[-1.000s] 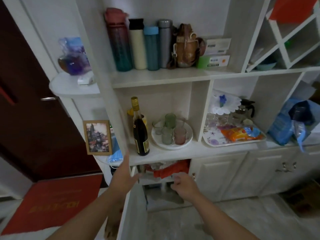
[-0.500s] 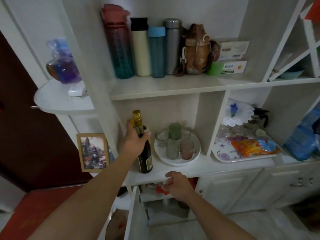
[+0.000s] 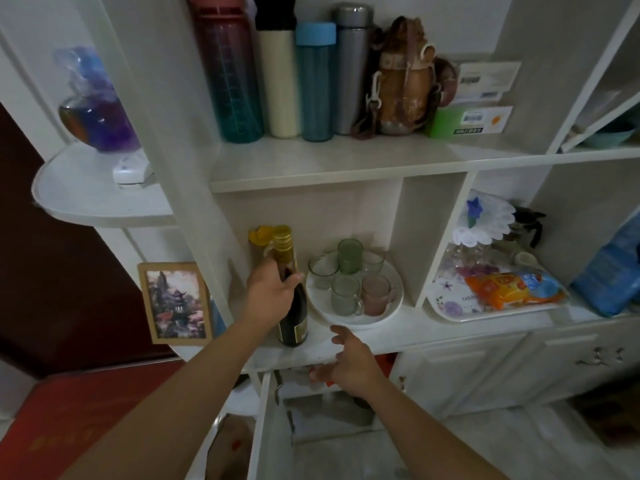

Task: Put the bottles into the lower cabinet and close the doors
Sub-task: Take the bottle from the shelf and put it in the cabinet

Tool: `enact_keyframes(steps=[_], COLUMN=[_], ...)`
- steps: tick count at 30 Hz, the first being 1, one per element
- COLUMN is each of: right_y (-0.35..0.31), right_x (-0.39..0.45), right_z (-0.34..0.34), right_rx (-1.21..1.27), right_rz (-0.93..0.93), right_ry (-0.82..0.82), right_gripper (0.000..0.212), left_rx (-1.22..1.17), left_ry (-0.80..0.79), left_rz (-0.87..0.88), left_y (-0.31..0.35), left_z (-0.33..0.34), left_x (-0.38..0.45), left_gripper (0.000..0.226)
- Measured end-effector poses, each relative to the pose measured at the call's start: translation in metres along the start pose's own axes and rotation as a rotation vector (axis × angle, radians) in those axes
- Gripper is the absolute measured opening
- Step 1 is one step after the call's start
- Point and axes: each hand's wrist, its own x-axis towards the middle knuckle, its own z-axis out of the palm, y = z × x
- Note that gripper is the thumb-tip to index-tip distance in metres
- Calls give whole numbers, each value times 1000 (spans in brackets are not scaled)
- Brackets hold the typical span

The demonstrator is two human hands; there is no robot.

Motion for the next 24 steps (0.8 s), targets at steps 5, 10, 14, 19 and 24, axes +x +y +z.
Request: enact_keyframes(steps=[5, 10, 14, 19, 24], right_y=[16, 39, 77, 111, 147], right_x=[-24, -58, -89, -118, -120], right_z=[-4, -13, -16, -14, -3], right_rx=[93, 116, 89, 57, -15], right_rz=[-133, -158, -154, -154, -59], right_ry=[65, 137, 269, 300, 316], right_gripper=[95, 83, 82, 81, 73], left_rx=[9, -93, -150, -176, -259], left_ry=[-85, -199, -304, -377, -392], left_rz=[165, 226, 248, 220, 145], left_y=[19, 49, 62, 64, 37], left_z=[6, 15, 32, 59, 85], left_x=[-35, -84, -126, -164, -176], left_gripper=[27, 25, 25, 38, 43])
